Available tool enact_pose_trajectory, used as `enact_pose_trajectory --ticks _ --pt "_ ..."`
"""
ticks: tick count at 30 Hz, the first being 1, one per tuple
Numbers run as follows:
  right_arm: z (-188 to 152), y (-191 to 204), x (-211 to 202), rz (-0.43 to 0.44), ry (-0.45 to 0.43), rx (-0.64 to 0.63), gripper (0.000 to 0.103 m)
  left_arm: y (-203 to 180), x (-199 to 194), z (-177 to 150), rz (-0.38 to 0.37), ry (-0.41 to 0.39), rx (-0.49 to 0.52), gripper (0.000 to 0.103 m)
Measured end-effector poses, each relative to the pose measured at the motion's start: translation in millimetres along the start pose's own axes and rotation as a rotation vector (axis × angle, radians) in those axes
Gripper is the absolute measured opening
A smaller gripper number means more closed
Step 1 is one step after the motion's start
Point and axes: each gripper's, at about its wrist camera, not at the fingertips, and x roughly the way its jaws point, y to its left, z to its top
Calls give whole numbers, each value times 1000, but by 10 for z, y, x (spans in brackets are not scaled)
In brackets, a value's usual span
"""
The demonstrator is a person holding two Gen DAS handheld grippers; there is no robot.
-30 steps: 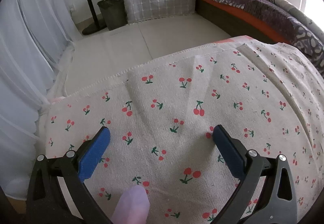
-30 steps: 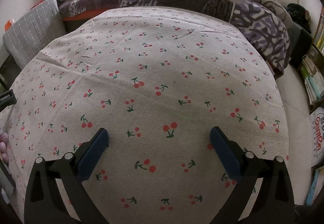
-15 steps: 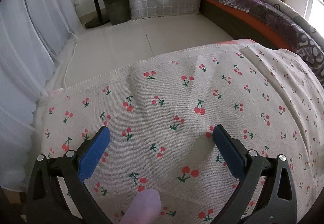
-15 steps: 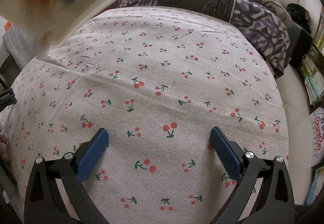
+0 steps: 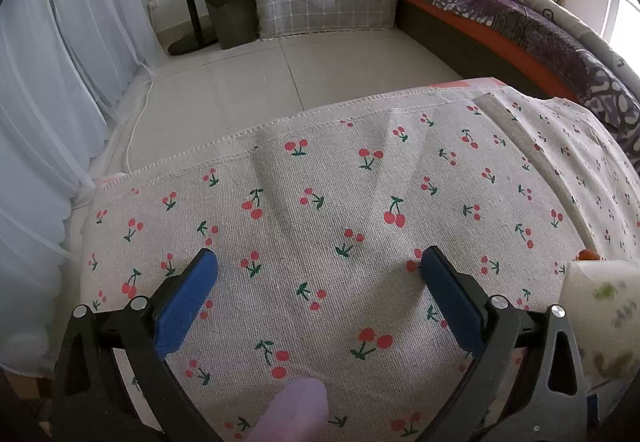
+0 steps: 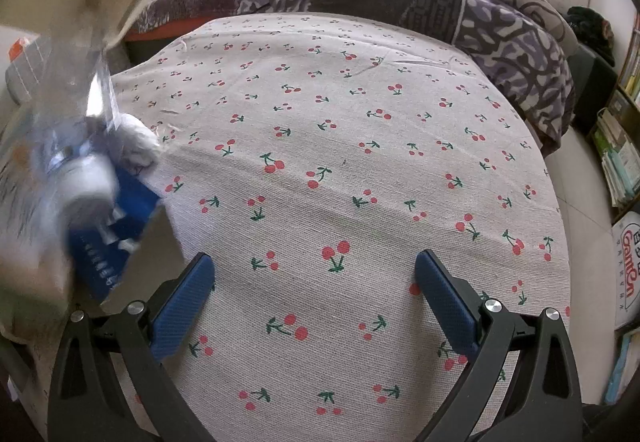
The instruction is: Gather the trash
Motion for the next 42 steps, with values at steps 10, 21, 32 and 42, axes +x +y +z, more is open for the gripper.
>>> enact_pose_trajectory --ticks 10,21,32,42 --pt "1 -3 -1 0 0 0 97 21 -26 -19 13 -1 -13 97" --pt "1 -4 -2 -1 0 0 97 21 -42 -39 24 -1 -30 97" --pt "1 0 -1 -2 -1 0 97 6 -82 -72 39 -2 -49 97" --pt "3 2 -4 -3 -1 0 97 3 -85 -69 46 -2 -60 97"
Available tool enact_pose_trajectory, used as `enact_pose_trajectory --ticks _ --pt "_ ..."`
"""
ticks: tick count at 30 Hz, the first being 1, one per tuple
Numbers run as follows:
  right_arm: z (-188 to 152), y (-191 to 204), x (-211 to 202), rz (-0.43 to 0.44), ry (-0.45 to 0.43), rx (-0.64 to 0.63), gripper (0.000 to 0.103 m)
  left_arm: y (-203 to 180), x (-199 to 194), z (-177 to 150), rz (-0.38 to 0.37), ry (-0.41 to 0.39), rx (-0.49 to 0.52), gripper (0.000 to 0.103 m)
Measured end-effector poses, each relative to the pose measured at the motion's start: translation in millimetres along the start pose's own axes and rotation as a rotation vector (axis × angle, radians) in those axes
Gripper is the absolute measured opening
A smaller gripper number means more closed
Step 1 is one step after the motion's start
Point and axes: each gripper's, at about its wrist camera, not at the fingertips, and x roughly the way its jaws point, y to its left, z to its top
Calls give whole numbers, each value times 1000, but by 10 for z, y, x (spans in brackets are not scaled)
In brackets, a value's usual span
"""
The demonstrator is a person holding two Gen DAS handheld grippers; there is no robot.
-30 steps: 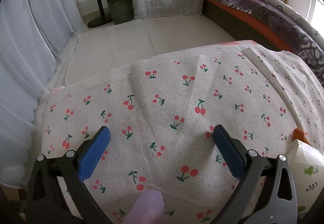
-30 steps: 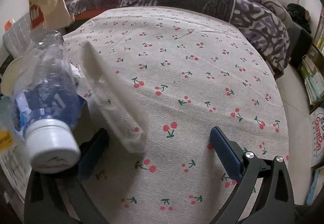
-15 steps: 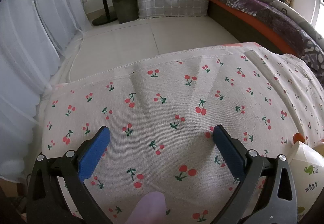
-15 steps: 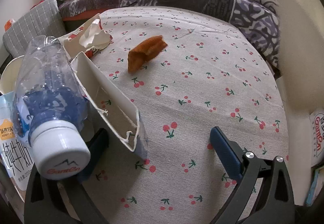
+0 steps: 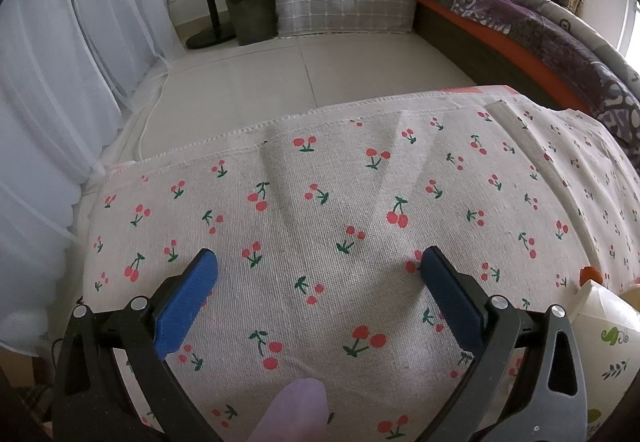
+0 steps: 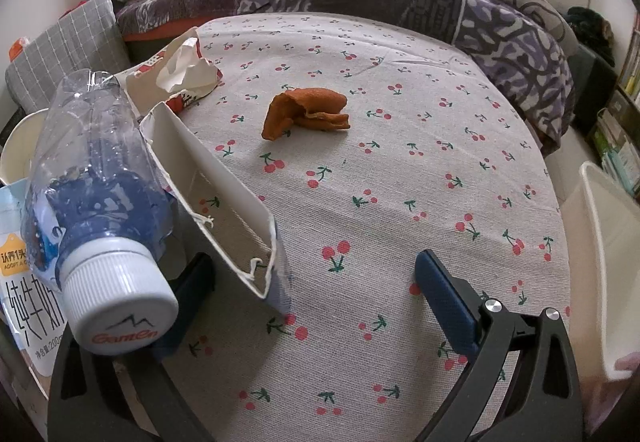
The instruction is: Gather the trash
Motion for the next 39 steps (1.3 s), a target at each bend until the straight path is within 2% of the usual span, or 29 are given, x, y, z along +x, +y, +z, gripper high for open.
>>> enact_pose_trajectory --ticks 39 --pt "2 1 -3 -2 0 0 97 49 9 21 -17 2 -18 98"
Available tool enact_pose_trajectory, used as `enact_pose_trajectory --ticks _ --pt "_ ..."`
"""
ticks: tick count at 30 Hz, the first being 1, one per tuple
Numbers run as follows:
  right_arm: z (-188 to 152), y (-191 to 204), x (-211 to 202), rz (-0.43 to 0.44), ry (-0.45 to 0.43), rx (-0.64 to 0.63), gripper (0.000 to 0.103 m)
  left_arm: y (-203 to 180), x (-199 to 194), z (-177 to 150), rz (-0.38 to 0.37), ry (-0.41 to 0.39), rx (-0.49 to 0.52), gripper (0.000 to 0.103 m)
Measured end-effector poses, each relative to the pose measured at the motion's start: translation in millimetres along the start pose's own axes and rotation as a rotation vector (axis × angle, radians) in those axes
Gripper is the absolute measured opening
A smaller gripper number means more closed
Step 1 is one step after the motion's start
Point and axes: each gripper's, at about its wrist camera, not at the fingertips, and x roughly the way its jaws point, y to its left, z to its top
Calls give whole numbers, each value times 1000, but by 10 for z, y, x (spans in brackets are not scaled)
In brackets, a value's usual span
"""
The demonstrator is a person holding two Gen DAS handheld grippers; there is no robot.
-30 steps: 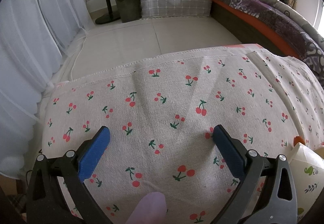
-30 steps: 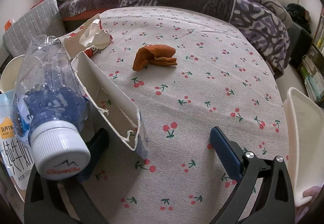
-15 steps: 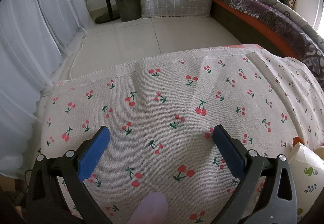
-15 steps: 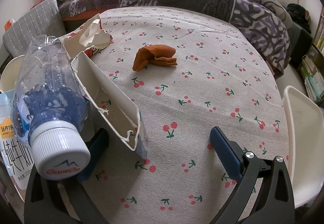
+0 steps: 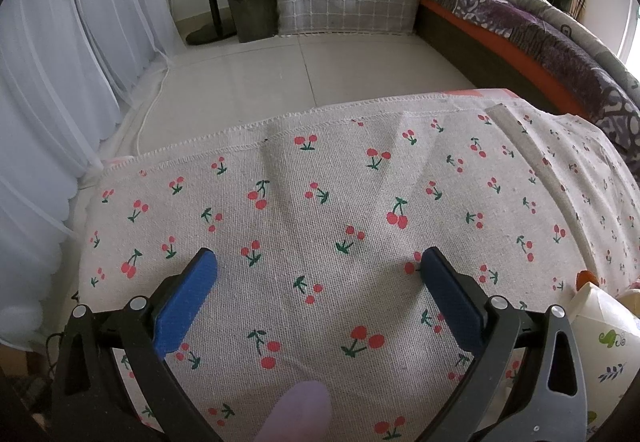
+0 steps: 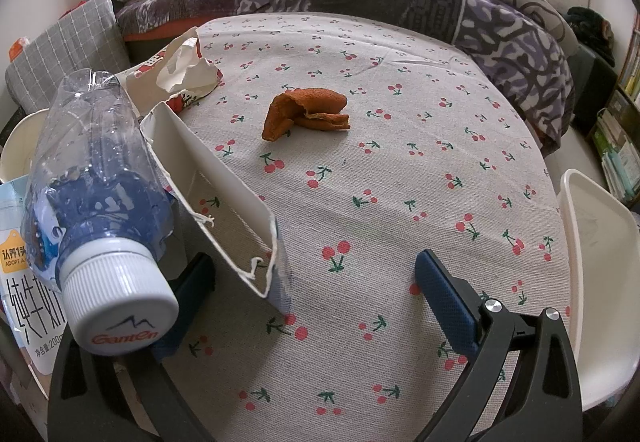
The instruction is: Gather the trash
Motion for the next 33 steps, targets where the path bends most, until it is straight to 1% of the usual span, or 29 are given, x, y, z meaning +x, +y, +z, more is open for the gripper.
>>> enact_pose_trajectory --ticks 27,31,33 --pt "0 0 -1 -3 -1 1 97 -24 7 -7 8 1 0 98" --pt "0 1 -1 -3 -1 0 97 -22 9 -7 4 2 -2 98" --pt "-1 2 -1 -3 -1 0 97 1 -4 -9 -14 4 11 97"
